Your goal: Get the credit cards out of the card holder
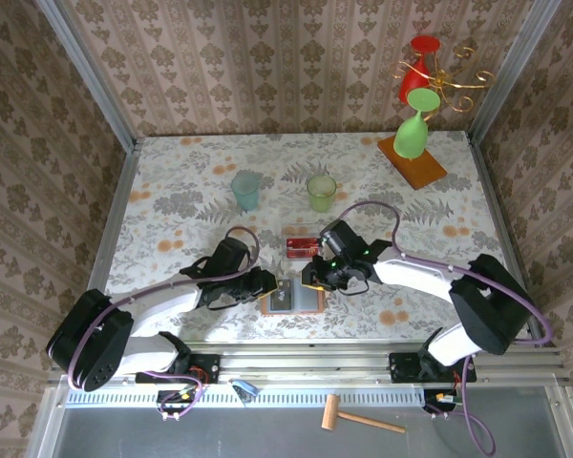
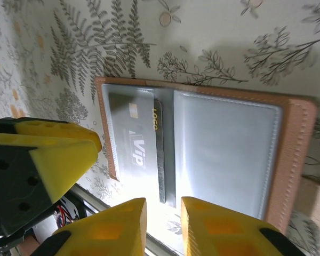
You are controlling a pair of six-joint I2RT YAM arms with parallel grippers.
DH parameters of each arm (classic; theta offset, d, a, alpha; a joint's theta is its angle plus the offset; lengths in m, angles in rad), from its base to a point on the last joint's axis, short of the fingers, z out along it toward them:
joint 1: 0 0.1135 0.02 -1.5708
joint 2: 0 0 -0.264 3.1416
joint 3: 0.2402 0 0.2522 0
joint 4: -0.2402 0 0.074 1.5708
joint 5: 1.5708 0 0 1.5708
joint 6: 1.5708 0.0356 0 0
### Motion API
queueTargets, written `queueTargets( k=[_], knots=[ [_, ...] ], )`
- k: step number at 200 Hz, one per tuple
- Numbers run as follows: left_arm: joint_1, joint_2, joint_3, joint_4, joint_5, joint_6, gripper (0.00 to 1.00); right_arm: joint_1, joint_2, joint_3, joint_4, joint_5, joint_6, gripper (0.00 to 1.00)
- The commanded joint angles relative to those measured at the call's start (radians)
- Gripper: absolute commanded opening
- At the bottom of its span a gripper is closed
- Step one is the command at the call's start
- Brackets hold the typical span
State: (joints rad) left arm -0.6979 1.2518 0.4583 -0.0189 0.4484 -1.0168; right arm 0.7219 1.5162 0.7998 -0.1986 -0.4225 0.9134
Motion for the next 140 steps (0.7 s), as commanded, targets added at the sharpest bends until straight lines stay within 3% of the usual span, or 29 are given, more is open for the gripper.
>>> queueTargets(
  k=[1, 62, 140],
  knots=[
    [0.006, 0.003, -0.020, 0.011, 0.004, 0.014, 0.23, 0.025, 0.052, 0.039, 0.072, -0.030, 0.044, 0.22],
    [0.014, 0.015, -0.048, 0.026, 0.004, 0.012, 0.17, 0.066, 0.149, 0.065, 0.141, -0.055, 0.074, 0.20],
    [0.020, 0.022, -0.071, 0.039, 0.007, 0.012, 0.17, 0.083, 0.204, 0.079, 0.165, -0.067, 0.087, 0.24]
  ],
)
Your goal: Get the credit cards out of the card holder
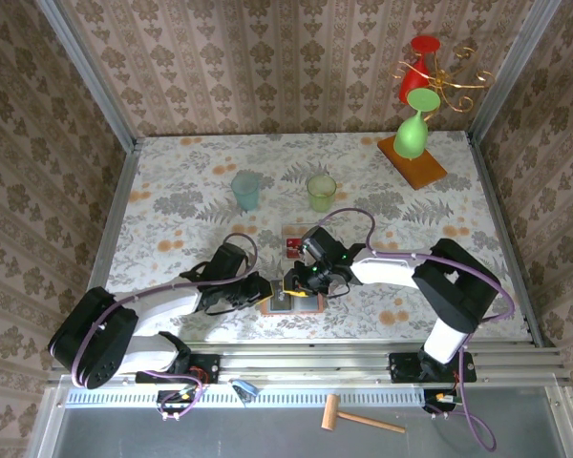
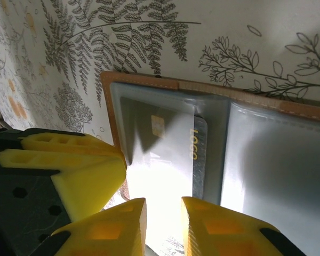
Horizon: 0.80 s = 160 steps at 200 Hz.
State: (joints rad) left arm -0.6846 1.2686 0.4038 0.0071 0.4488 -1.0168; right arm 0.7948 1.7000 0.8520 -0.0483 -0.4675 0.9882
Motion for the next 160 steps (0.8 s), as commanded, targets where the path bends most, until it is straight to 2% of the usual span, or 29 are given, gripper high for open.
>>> queueTargets(
  k=[1, 79, 160],
  knots=[
    [0.007, 0.006, -0.017, 0.013, 0.007, 0.012, 0.17, 0.009, 0.021, 0.027, 0.015, -0.023, 0.011, 0.24],
    [0.010, 0.015, -0.022, 0.017, 0.008, 0.012, 0.16, 0.015, 0.050, 0.025, 0.016, -0.022, 0.011, 0.27],
    [0.011, 0.015, -0.023, 0.016, 0.008, 0.011, 0.16, 0.015, 0.030, 0.041, -0.092, 0.039, -0.043, 0.30]
  ],
)
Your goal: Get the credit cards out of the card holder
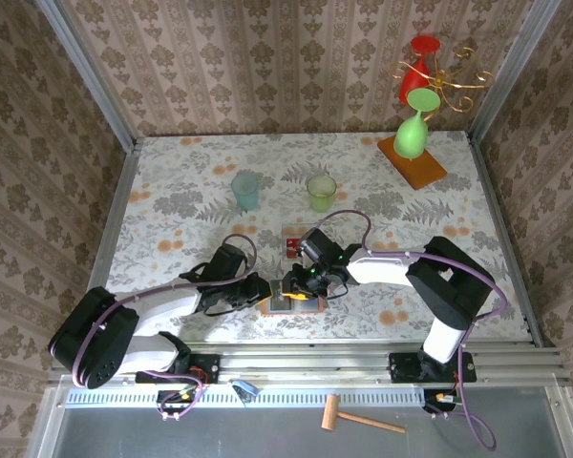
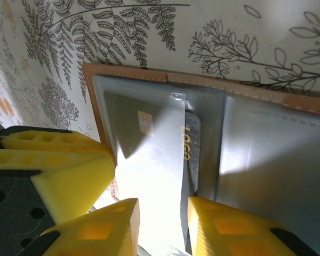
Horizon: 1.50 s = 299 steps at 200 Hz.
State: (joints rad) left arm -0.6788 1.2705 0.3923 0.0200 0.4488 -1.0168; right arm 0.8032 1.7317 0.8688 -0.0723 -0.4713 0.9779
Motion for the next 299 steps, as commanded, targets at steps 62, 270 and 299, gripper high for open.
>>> queueTargets(
  k=[62, 270, 299],
  knots=[
    [0.004, 0.017, -0.014, 0.005, 0.011, 0.007, 0.16, 0.006, -0.014, 0.036, -0.104, 0.061, -0.053, 0.30],
    [0.004, -0.042, 0.032, -0.067, 0.001, 0.014, 0.15, 0.003, -0.074, 0.043, -0.137, 0.089, -0.067, 0.31],
    [0.001, -0.045, 0.054, -0.075, 0.007, 0.016, 0.15, 0.003, -0.075, 0.043, -0.131, 0.082, -0.065, 0.31]
  ],
)
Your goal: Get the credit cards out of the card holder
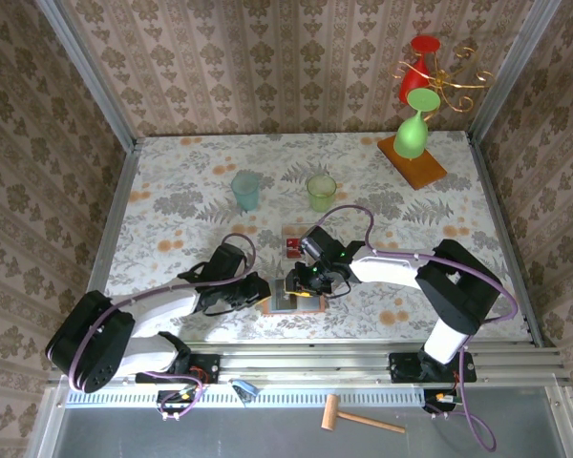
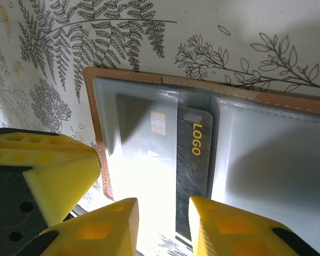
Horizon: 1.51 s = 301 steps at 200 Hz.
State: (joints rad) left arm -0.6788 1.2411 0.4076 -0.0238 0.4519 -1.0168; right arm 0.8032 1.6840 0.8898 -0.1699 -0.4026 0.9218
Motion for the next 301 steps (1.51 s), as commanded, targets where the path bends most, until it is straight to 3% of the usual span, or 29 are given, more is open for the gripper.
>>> queueTargets(
  k=[1, 95, 301],
  knots=[
    [0.000, -0.016, 0.039, -0.031, 0.004, 0.015, 0.15, 0.003, -0.026, 0.022, -0.032, 0.012, -0.009, 0.30],
    [-0.034, 0.085, 0.028, 0.092, 0.034, -0.016, 0.10, 0.003, 0.013, 0.015, 0.032, -0.041, 0.013, 0.31],
    [-0.032, 0.082, 0.022, 0.042, 0.011, 0.001, 0.10, 0.004, 0.036, 0.024, -0.005, -0.017, -0.012, 0.31]
  ],
)
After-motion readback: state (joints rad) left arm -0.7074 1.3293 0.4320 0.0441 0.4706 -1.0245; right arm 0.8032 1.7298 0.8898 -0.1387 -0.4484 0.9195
